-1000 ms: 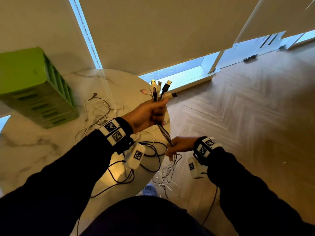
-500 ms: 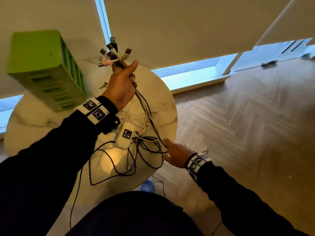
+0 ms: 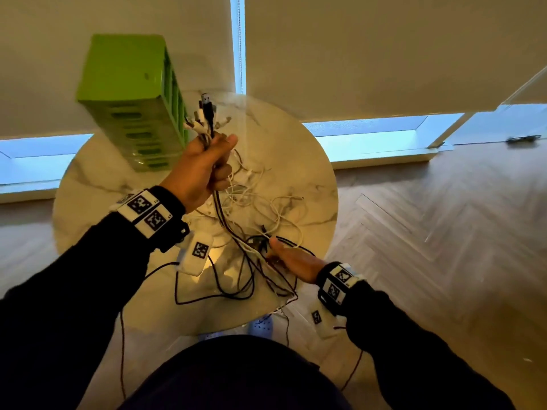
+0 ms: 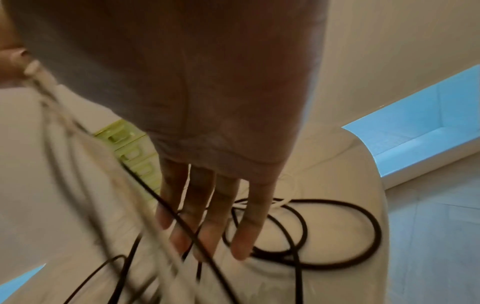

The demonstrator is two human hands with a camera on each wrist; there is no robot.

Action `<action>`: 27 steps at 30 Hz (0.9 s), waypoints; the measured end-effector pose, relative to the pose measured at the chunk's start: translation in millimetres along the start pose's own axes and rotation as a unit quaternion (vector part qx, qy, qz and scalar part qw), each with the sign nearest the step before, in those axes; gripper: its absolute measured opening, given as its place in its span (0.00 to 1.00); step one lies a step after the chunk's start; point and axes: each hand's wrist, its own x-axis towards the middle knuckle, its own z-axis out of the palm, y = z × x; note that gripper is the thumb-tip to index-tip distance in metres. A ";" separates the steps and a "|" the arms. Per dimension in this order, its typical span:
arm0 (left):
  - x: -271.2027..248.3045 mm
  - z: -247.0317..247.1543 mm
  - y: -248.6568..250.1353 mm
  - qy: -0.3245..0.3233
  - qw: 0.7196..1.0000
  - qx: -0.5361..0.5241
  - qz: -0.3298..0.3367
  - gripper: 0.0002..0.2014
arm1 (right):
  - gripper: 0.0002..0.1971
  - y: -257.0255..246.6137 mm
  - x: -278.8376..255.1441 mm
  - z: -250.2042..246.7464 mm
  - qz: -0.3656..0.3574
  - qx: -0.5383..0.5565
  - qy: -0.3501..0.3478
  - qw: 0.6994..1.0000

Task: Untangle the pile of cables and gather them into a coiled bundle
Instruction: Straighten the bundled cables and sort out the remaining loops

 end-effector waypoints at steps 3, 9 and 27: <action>-15.8 -14.4 -5.4 0.015 1.000 0.015 -0.006 0.21 | 0.26 -4.2 23.5 -5.4 -0.032 0.074 0.081 0.993; -49.8 -28.4 -23.1 0.047 0.998 0.011 -0.036 0.24 | 0.13 -10.6 63.5 17.0 -0.004 -0.266 0.069 0.961; -70.0 -36.2 -52.5 0.049 0.997 0.008 -0.061 0.22 | 0.09 -5.3 81.5 6.9 -0.060 -0.140 0.241 0.958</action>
